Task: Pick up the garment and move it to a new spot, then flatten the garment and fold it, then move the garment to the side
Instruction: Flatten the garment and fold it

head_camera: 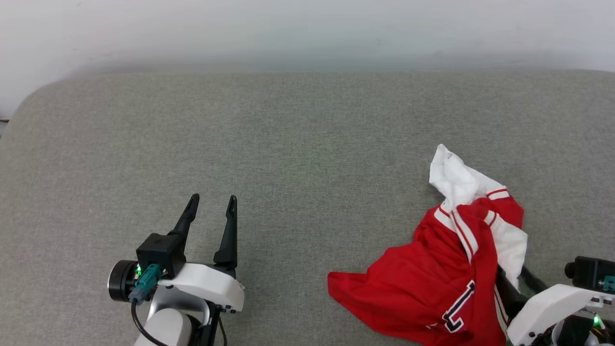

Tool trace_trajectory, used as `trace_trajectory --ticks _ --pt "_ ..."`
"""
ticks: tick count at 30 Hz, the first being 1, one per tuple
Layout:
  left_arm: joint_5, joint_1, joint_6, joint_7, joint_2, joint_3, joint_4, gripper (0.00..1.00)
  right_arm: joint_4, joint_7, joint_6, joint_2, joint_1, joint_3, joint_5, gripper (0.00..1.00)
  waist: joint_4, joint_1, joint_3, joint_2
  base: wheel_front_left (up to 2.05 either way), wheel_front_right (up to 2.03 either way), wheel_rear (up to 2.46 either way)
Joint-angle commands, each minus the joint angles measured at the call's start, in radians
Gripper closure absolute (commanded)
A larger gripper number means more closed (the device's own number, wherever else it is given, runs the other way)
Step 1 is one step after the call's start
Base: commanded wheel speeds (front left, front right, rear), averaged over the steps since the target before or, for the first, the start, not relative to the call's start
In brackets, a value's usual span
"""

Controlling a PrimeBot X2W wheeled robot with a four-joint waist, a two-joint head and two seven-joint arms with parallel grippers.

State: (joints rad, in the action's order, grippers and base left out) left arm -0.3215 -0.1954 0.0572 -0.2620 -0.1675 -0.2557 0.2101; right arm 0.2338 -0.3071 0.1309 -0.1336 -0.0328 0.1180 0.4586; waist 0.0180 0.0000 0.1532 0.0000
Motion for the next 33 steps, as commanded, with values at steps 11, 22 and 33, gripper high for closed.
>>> trace_trajectory --ticks 11,22,33 --pt "-0.017 0.052 0.014 0.026 -0.019 -0.004 0.002 0.0 -0.077 0.351 0.0 0.034 -0.008 0.003 -0.146 0.0 -0.025 0.0 -0.063 0.0 0.0 0.0 0.0" --pt "-0.012 0.083 0.03 0.075 -0.05 -0.011 -0.01 0.0 -0.23 0.37 0.0 0.073 0.059 -0.058 -0.269 0.0 -0.083 0.0 -0.114 0.0 0.0 0.0 0.0" --pt "-0.001 -0.062 -0.029 0.241 -0.036 -0.106 -0.022 0.0 -0.355 0.307 0.0 0.082 0.105 -0.079 -0.308 0.0 -0.183 0.0 -0.071 0.0 0.0 0.0 0.0"
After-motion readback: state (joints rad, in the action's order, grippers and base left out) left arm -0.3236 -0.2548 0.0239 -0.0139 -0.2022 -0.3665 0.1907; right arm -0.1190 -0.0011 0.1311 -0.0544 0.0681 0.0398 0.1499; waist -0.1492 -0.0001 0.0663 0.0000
